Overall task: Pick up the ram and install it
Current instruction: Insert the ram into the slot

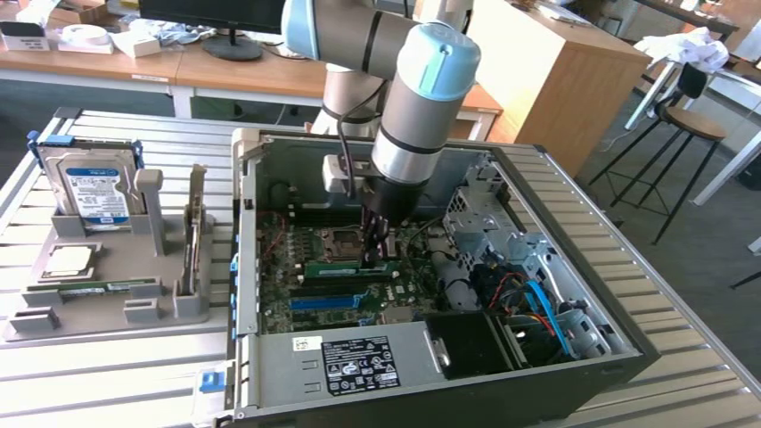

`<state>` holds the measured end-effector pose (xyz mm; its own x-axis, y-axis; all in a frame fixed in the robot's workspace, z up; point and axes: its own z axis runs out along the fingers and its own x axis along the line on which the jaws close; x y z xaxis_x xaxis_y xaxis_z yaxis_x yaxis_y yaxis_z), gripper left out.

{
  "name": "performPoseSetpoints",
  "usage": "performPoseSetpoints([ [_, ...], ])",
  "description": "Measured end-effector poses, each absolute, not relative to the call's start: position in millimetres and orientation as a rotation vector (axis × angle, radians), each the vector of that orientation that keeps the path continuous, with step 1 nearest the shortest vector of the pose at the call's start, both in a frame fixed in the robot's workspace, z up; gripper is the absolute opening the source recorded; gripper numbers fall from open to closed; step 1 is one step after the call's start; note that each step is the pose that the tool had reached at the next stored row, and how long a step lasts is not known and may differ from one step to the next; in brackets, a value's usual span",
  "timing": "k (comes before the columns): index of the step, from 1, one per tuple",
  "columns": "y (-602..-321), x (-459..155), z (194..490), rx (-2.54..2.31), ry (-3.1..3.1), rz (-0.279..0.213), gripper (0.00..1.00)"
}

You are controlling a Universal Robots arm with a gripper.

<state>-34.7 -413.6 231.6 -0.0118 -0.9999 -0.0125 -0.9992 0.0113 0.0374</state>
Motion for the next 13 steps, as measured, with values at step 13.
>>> performPoseSetpoints([
  [13, -413.6, -34.7, 230.2, 2.196, -2.222, -0.055, 0.11],
])
